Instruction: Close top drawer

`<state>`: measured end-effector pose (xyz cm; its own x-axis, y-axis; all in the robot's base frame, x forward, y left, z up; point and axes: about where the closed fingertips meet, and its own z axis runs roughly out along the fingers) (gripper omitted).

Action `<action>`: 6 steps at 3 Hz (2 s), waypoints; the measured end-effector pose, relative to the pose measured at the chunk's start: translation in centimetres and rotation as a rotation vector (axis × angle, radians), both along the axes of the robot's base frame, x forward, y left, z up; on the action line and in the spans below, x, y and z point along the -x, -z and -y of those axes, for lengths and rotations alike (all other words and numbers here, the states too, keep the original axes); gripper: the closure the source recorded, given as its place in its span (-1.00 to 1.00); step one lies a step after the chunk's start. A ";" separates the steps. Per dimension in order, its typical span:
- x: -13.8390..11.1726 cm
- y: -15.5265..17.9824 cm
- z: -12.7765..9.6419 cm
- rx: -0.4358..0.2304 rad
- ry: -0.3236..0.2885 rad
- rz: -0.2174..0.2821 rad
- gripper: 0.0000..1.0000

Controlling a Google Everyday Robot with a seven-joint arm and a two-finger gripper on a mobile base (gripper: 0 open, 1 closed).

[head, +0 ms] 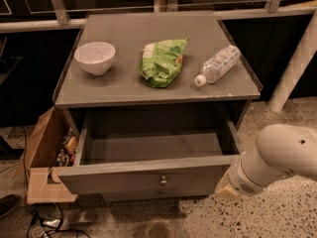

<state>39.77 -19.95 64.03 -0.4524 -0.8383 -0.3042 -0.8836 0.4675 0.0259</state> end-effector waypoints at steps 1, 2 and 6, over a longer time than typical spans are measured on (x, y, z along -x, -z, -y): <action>-1.2 0.5 0.5 0.001 0.013 0.014 1.00; -3.6 0.2 0.9 0.046 0.016 0.021 1.00; -4.9 0.2 0.8 0.062 0.011 0.027 -0.47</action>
Offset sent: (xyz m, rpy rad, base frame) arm 0.0708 -0.0109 0.0010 -0.1102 -0.0256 -0.0149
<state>44.66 -20.79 63.86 -0.4542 -0.8509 -0.2641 -0.8783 0.4773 -0.0275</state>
